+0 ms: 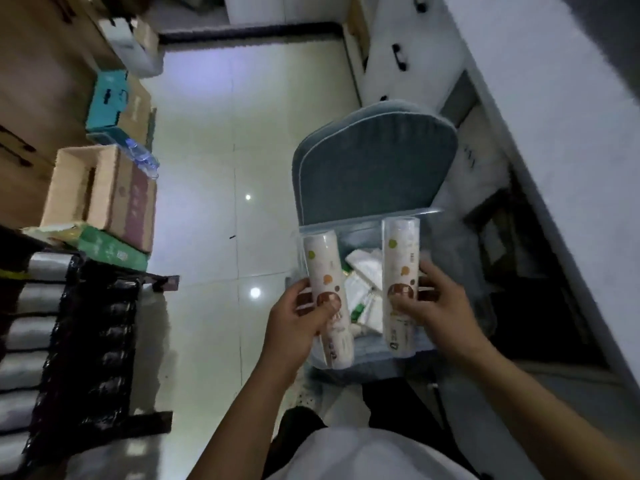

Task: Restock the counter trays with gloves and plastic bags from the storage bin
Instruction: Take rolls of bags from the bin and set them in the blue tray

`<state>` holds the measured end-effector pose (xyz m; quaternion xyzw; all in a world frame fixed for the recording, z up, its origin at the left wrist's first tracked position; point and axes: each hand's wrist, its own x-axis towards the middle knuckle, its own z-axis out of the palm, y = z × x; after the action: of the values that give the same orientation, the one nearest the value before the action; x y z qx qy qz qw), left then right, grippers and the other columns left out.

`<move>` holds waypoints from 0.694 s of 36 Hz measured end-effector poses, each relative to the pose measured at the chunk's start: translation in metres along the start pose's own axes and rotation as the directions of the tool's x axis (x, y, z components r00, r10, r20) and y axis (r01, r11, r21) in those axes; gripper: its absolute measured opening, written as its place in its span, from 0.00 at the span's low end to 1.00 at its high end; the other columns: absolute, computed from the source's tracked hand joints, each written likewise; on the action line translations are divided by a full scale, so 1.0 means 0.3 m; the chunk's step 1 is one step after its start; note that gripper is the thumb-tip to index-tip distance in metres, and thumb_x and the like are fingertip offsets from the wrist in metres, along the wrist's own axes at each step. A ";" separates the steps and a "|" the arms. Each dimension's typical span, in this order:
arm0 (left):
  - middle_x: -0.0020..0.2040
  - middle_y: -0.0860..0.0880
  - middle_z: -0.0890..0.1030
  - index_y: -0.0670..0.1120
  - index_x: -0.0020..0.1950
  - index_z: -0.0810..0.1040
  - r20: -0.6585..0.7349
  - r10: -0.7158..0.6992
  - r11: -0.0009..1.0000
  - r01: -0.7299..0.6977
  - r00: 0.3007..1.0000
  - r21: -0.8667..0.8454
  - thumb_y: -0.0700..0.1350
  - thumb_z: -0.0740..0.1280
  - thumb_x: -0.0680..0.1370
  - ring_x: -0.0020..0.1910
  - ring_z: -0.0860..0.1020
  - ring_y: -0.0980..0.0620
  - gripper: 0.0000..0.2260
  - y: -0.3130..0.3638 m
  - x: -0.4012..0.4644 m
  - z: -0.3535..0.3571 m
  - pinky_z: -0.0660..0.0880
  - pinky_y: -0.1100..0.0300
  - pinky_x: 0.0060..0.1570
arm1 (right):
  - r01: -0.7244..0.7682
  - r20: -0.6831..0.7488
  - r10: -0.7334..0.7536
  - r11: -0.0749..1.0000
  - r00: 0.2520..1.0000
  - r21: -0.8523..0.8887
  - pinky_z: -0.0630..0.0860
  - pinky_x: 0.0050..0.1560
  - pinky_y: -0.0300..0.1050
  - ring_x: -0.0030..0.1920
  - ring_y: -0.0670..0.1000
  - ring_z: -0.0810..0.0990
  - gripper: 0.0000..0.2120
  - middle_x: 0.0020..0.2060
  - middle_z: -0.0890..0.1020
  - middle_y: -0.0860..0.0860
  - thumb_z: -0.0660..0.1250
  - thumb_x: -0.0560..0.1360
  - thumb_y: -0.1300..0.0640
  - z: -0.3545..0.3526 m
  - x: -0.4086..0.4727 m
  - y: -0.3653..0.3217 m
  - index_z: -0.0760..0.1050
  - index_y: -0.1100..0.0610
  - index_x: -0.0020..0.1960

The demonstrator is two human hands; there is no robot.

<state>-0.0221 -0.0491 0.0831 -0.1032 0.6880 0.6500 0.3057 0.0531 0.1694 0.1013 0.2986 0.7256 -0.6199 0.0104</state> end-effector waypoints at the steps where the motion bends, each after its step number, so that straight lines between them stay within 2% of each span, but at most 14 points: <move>1: 0.50 0.51 0.86 0.56 0.56 0.81 0.059 -0.020 1.000 0.021 0.998 -0.018 0.44 0.77 0.72 0.48 0.85 0.52 0.15 0.007 -0.011 -0.004 0.83 0.53 0.44 | -0.004 -0.028 0.005 0.999 1.000 0.036 0.81 0.41 0.41 0.46 0.48 0.84 0.24 0.47 0.85 0.50 0.77 0.68 0.63 -0.006 -0.067 -0.009 0.78 0.46 0.60; 5: 0.48 0.49 0.86 0.50 0.58 0.81 0.301 -0.075 0.990 0.108 0.951 -0.094 0.44 0.77 0.67 0.46 0.85 0.51 0.19 0.027 -0.049 -0.009 0.81 0.58 0.38 | -0.027 -0.159 0.075 0.957 0.984 0.289 0.82 0.44 0.44 0.48 0.54 0.85 0.25 0.48 0.86 0.55 0.74 0.68 0.70 0.001 -0.319 0.015 0.80 0.49 0.59; 9: 0.48 0.50 0.86 0.52 0.58 0.81 0.480 -0.089 0.991 0.125 0.873 -0.044 0.45 0.77 0.66 0.47 0.85 0.51 0.20 0.022 -0.098 0.034 0.81 0.57 0.40 | -0.070 -0.239 0.196 0.890 0.951 0.451 0.81 0.48 0.49 0.53 0.59 0.84 0.24 0.53 0.84 0.57 0.76 0.68 0.64 -0.012 -0.543 0.055 0.80 0.50 0.62; 13: 0.53 0.47 0.85 0.59 0.59 0.80 0.643 -0.128 0.991 0.114 0.755 0.063 0.45 0.78 0.69 0.53 0.84 0.49 0.21 0.000 -0.168 0.106 0.81 0.55 0.46 | 0.001 -0.378 0.188 0.895 0.906 0.447 0.81 0.51 0.51 0.56 0.58 0.83 0.28 0.55 0.84 0.54 0.78 0.67 0.61 -0.056 -0.738 0.072 0.78 0.46 0.64; 16: 0.53 0.46 0.84 0.59 0.63 0.78 0.737 -0.154 0.988 0.086 0.658 0.130 0.44 0.78 0.70 0.55 0.83 0.47 0.24 -0.013 -0.242 0.179 0.81 0.53 0.48 | 0.061 -0.477 0.145 0.919 0.867 0.389 0.80 0.54 0.54 0.58 0.55 0.82 0.31 0.57 0.83 0.51 0.80 0.65 0.58 -0.082 -0.874 0.075 0.76 0.44 0.65; 21: 0.52 0.45 0.85 0.54 0.66 0.77 0.827 -0.150 0.988 0.047 0.541 0.149 0.41 0.78 0.67 0.52 0.84 0.47 0.29 -0.028 -0.406 0.301 0.81 0.54 0.46 | 0.151 -0.638 0.091 0.937 0.764 0.314 0.79 0.58 0.57 0.58 0.54 0.81 0.30 0.56 0.83 0.52 0.78 0.66 0.64 -0.114 -1.087 0.091 0.76 0.49 0.66; 25: 0.53 0.46 0.85 0.58 0.60 0.81 0.875 -0.137 0.987 -0.008 0.465 0.159 0.41 0.76 0.67 0.52 0.84 0.46 0.24 -0.057 -0.548 0.387 0.81 0.55 0.46 | 0.176 -0.733 0.094 0.943 0.674 0.283 0.80 0.55 0.52 0.57 0.51 0.82 0.30 0.55 0.83 0.48 0.78 0.65 0.61 -0.158 -1.251 0.150 0.76 0.45 0.64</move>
<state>0.1505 0.0178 0.1638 0.2426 0.4710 0.5478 0.6475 0.3983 0.0570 0.2167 0.5037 0.5598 -0.5589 -0.3471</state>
